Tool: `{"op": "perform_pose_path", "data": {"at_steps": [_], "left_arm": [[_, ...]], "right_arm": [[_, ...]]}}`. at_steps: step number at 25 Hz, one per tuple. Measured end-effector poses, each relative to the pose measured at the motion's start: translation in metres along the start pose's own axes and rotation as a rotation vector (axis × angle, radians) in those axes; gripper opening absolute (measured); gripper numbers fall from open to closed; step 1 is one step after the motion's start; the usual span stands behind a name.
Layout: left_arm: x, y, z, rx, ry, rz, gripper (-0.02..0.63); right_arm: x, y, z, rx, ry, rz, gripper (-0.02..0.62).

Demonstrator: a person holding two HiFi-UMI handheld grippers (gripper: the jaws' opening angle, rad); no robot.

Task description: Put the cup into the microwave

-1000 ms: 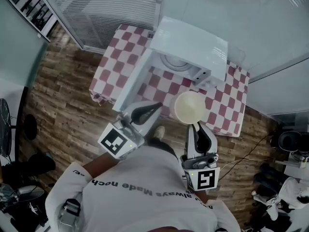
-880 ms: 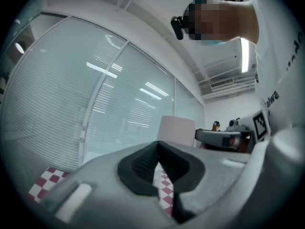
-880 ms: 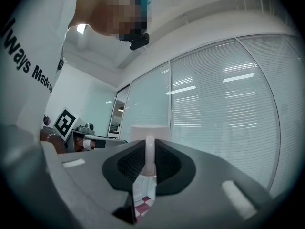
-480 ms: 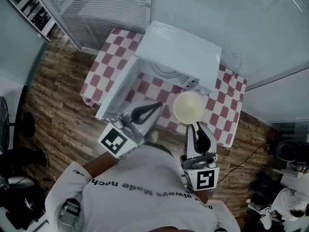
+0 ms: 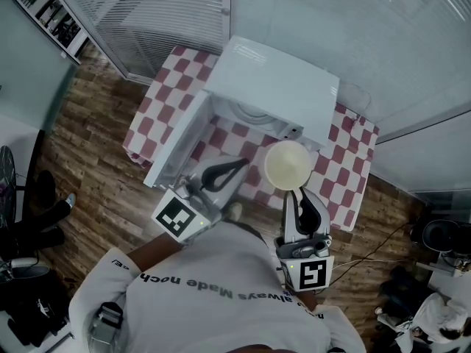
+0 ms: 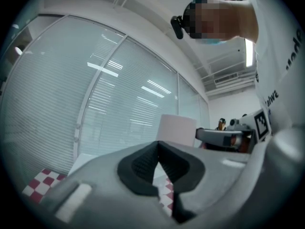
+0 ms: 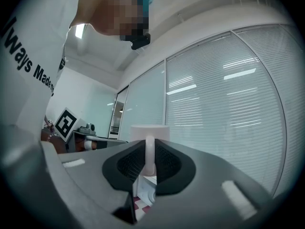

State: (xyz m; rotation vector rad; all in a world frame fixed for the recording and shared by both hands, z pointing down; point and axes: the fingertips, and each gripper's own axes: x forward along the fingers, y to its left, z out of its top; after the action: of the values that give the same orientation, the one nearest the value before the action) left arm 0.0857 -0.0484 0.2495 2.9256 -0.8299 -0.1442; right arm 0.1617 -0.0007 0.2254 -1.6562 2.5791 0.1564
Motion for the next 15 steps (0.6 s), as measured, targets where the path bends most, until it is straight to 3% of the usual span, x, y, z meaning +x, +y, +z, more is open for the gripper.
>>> {"op": "perform_pose_path", "data": {"at_steps": [9,15], "left_arm": [[-0.004,0.046,-0.004,0.016,0.005,-0.014,0.003],[-0.002,0.073,-0.009,-0.016,0.031,-0.025,0.003]], "right_arm": [[0.045,0.012,-0.005,-0.015,0.014,-0.007,0.038],[0.067,0.016,-0.023,-0.018,0.047,-0.021,0.038]]}}
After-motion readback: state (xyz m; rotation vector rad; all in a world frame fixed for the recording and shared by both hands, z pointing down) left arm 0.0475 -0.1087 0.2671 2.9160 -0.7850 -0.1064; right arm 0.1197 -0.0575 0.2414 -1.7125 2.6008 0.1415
